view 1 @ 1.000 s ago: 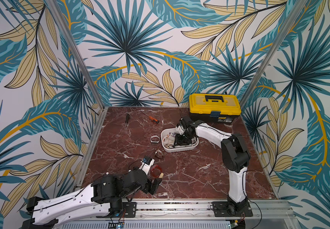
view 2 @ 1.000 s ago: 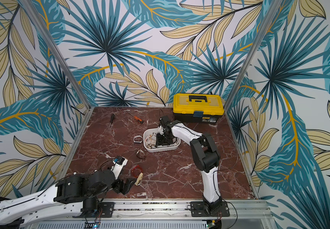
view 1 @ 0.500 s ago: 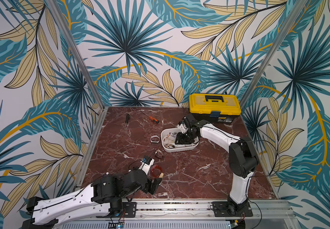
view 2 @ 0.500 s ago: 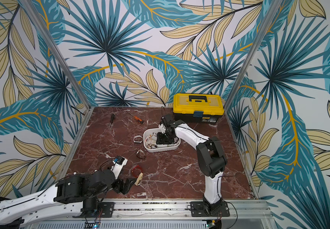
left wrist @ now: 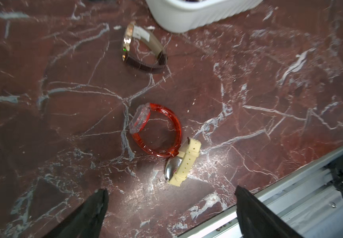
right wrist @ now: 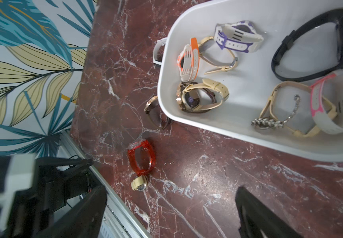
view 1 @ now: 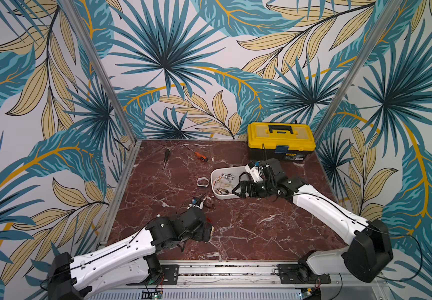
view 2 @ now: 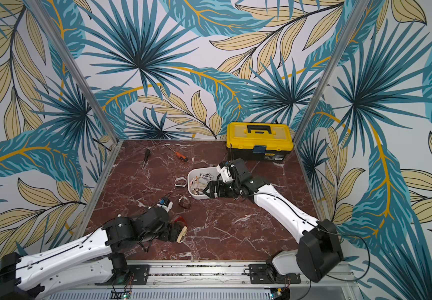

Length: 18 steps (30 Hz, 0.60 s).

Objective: Put the watch into the storage box
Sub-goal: Pick up the watch at the center of the board.

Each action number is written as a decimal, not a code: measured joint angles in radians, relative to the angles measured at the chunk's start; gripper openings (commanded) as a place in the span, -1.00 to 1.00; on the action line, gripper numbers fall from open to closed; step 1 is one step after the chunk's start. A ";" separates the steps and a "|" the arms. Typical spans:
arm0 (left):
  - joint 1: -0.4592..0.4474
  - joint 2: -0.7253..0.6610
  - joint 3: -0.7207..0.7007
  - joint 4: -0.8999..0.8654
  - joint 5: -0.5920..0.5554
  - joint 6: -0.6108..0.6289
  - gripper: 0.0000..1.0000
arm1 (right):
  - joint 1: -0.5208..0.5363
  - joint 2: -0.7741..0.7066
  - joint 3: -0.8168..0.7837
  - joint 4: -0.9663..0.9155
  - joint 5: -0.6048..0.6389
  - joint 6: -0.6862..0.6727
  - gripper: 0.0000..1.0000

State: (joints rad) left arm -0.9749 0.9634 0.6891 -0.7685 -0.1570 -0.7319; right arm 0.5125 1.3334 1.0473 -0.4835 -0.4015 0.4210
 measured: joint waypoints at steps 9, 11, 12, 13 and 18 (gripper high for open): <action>0.112 0.167 0.000 0.016 0.076 -0.026 0.69 | 0.034 -0.307 -0.195 0.014 0.012 0.071 0.99; 0.133 0.194 0.001 0.032 0.081 -0.030 0.50 | 0.034 -0.338 -0.223 0.014 0.015 0.085 0.99; 0.141 0.211 0.001 0.039 0.084 -0.032 0.42 | 0.034 -0.345 -0.233 0.014 0.016 0.091 0.99; 0.151 0.233 0.002 0.046 0.090 -0.030 0.35 | 0.034 -0.349 -0.240 0.011 0.017 0.097 0.99; 0.175 0.347 0.017 0.065 0.123 -0.015 0.11 | 0.034 -0.361 -0.254 0.003 0.027 0.110 0.99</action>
State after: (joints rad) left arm -0.7994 1.3106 0.7063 -0.7036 -0.0341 -0.7471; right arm 0.5461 0.9722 0.7933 -0.4801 -0.3740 0.5312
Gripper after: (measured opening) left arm 0.578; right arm 0.995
